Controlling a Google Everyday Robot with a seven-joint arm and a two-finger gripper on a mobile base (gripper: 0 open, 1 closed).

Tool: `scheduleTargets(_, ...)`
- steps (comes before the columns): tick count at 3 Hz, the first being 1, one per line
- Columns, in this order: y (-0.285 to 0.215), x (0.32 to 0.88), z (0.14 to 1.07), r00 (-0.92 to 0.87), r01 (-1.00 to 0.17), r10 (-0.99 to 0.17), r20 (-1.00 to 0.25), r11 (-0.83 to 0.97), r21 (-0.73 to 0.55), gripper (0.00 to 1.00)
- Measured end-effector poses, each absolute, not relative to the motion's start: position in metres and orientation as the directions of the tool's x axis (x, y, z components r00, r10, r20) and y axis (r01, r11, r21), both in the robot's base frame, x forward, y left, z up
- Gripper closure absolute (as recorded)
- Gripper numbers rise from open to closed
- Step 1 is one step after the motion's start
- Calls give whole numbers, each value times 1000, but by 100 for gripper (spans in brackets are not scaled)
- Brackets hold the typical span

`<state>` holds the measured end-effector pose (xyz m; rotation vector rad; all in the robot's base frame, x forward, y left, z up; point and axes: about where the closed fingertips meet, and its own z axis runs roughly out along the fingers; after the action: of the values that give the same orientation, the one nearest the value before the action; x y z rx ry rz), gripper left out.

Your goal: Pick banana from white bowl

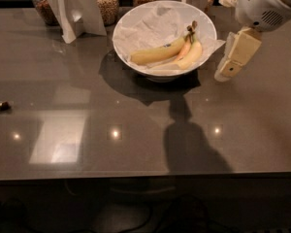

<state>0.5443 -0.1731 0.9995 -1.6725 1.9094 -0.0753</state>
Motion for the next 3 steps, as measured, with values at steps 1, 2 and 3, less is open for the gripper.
scheduleTargets(1,-158,583,998,35,-874,-911,-411,171,-454,0)
scheduleTargets(2,-138,618,995,87,-875,-906,-413,129,-467,0)
scheduleTargets(3,-112,650,998,134,-877,-887,-442,102,-469,0)
